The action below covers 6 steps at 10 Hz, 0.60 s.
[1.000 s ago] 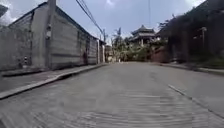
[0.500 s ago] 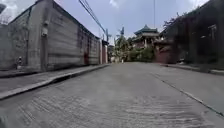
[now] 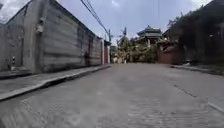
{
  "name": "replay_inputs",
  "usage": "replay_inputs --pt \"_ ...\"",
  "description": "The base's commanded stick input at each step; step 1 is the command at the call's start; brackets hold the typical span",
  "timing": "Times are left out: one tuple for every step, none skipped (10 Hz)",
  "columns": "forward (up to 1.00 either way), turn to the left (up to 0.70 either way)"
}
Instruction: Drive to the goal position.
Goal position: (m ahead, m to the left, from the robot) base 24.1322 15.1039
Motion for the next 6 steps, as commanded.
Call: replay_inputs --pt "1.0 -0.4" --pt "1.0 -0.24" --pt "1.0 -0.03" --pt "1.0 0.0" --pt "1.0 0.0" --pt "1.0 0.0"
